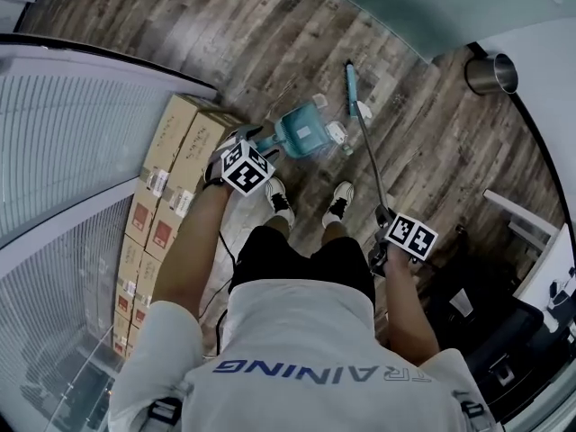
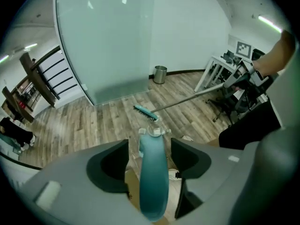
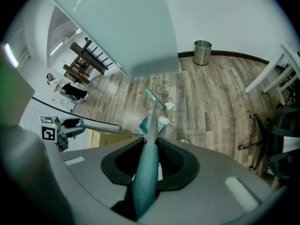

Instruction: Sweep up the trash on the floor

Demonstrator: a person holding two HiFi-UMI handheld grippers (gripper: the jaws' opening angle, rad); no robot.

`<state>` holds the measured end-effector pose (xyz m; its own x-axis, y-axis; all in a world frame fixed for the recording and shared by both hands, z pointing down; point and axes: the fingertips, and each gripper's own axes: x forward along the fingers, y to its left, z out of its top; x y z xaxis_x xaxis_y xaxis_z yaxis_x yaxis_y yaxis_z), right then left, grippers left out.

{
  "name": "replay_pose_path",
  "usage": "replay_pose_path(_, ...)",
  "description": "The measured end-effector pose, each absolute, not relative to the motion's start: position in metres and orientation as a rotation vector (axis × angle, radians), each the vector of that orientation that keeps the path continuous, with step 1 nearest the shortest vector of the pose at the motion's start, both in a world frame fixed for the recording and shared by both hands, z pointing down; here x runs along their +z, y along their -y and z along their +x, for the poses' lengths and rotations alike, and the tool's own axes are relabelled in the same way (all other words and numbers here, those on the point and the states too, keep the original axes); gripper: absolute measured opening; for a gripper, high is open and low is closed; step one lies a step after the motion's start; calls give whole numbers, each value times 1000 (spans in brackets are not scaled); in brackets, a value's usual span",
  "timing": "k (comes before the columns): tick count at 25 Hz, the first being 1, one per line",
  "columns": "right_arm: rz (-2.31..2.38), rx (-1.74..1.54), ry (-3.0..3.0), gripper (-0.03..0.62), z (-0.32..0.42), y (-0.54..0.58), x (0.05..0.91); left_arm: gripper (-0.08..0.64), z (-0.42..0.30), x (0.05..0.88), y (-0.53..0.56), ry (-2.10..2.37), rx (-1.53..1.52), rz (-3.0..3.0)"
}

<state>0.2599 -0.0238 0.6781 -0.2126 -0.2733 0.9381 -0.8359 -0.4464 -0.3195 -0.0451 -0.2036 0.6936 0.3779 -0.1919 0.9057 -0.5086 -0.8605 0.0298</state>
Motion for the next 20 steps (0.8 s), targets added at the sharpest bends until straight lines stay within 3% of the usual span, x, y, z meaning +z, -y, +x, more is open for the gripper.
replay_pose_path(4,1613,1707,1279,104,269,16,681,240,-42,716,198,573,1560,2291)
replay_pose_path(7,1610,1713,1270,104,274,13,683,91,-44,729,194,553,1636,2266)
replay_pose_path(20,1630,1677,1144,104,323,-18,697,89,-35,733,196,547,1655,2258)
